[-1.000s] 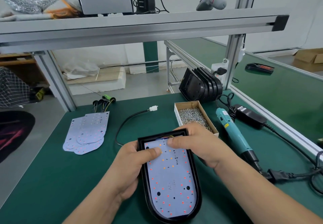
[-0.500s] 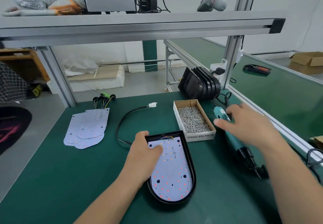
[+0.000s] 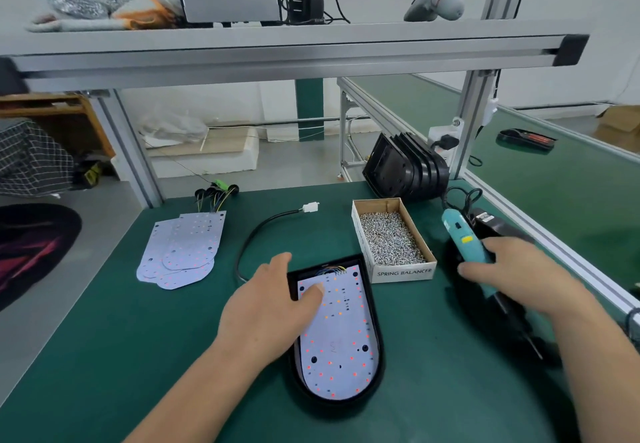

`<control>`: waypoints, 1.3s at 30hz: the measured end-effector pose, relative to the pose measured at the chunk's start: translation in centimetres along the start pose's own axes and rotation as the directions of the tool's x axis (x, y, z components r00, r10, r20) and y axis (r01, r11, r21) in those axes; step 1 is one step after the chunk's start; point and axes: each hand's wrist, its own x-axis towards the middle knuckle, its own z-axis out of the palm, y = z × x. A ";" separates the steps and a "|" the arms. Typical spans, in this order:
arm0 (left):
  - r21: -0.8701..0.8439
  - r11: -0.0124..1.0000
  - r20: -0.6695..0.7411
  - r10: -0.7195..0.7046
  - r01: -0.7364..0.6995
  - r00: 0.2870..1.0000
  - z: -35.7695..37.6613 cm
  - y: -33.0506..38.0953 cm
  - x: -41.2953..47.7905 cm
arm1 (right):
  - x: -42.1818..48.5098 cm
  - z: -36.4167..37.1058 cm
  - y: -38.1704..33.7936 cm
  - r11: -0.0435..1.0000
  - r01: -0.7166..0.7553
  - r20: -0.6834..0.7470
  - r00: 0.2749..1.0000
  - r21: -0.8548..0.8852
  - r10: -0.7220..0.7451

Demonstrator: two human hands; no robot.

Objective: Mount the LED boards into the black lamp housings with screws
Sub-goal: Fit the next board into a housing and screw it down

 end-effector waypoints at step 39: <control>0.294 0.767 0.361 0.463 -0.570 0.809 5.0 13.1 11.6 | 0.8 2.2 -2.7 0.175 0.027 -0.005 0.992 0.984 -0.127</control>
